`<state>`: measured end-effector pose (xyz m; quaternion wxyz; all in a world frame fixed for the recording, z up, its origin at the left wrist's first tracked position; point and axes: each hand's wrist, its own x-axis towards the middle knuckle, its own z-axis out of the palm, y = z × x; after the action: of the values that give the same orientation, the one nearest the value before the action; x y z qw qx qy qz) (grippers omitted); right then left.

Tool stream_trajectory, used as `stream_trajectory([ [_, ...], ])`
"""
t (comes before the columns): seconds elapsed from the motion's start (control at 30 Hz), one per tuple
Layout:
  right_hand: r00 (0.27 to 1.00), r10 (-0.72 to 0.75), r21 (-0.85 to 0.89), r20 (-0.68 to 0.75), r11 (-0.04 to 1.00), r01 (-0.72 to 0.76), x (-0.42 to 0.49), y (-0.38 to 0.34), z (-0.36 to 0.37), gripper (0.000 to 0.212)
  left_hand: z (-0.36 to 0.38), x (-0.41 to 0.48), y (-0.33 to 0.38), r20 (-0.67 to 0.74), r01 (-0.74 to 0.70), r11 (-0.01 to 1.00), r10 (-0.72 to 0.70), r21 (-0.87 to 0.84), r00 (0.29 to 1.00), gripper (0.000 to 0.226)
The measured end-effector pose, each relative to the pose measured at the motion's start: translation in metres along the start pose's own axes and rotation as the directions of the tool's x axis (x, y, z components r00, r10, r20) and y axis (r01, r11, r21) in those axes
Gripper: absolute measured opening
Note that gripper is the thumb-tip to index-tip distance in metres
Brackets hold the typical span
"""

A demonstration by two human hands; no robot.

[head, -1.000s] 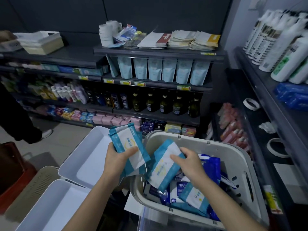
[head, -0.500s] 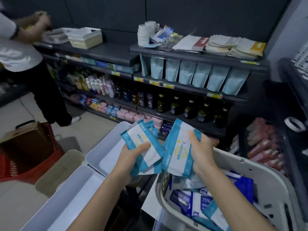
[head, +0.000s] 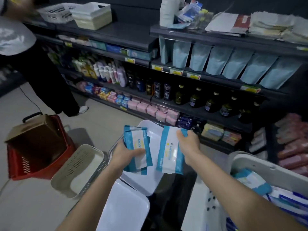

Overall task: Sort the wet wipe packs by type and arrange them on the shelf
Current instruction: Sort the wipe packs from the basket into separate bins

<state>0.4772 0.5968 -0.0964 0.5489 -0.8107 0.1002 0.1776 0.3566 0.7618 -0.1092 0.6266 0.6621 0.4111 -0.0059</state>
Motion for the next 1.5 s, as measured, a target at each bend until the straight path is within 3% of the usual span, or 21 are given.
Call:
stream_trajectory([
  [0.2, 0.997, 0.077, -0.122, 0.027, 0.99, -0.074, 0.032, 0.031, 0.06, 0.014, -0.007, 0.075, -0.039, 0.018, 0.054, 0.959, -0.061, 0.278, 0.998, 0.053],
  [0.37, 0.982, 0.183, -0.262, 0.038, 0.951, -0.167, 0.061, 0.073, 0.096, 0.029, 0.002, 0.121, -0.074, 0.084, 0.072, 0.946, -0.104, 0.316, 0.991, 0.045],
  [0.57, 0.958, 0.283, -0.349, 0.048, 0.903, -0.249, 0.085, 0.106, 0.125, 0.024, 0.004, 0.157, -0.113, 0.27, 0.061, 0.936, -0.162, 0.346, 0.949, 0.038],
  [0.67, 0.933, 0.355, -0.365, 0.052, 0.877, -0.313, 0.089, 0.114, 0.131, 0.021, 0.003, 0.168, -0.127, 0.283, 0.067, 0.943, -0.165, 0.325, 0.945, 0.046],
  [0.73, 0.919, 0.391, -0.354, 0.05, 0.867, -0.35, 0.089, 0.116, 0.133, 0.03, 0.005, 0.17, -0.13, 0.187, -0.001, 0.886, -0.097, 0.464, 0.978, 0.07],
  [0.83, 0.95, 0.308, -0.521, 0.047, 0.819, -0.24, 0.083, 0.107, 0.127, 0.048, 0.011, 0.154, -0.115, 0.172, -0.189, 0.708, 0.096, 0.68, 0.98, 0.078],
  [0.93, 0.97, 0.196, -0.597, 0.143, 0.799, -0.073, 0.071, 0.08, 0.11, 0.038, 0.021, 0.129, -0.091, 0.249, -0.359, 0.671, 0.259, 0.649, 0.933, 0.066],
  [1.0, 0.963, 0.183, -0.613, 0.197, 0.79, -0.025, 0.059, 0.056, 0.096, 0.012, 0.029, 0.108, -0.07, 0.262, -0.407, 0.658, 0.312, 0.634, 0.913, 0.061],
  [1.17, 0.96, -0.021, -0.658, 0.279, 0.724, 0.207, 0.015, -0.002, 0.03, 0.017, 0.054, 0.047, -0.014, 0.335, -0.543, 0.551, 0.438, 0.634, 0.834, 0.047],
  [1.27, 0.958, -0.177, -0.623, 0.226, 0.73, 0.282, -0.019, -0.018, -0.038, 0.027, 0.076, 0.002, 0.013, 0.395, -0.641, 0.483, 0.519, 0.596, 0.758, 0.05],
  [1.37, 0.952, -0.287, -0.549, 0.104, 0.781, 0.296, -0.045, -0.011, -0.112, 0.021, 0.107, -0.041, 0.032, 0.453, -0.729, 0.416, 0.586, 0.544, 0.672, 0.053],
  [1.5, 0.952, -0.302, -0.502, -0.043, 0.831, 0.241, -0.065, 0.03, -0.199, 0.014, 0.157, -0.092, 0.047, 0.564, -0.823, 0.269, 0.62, 0.501, 0.546, 0.058],
])
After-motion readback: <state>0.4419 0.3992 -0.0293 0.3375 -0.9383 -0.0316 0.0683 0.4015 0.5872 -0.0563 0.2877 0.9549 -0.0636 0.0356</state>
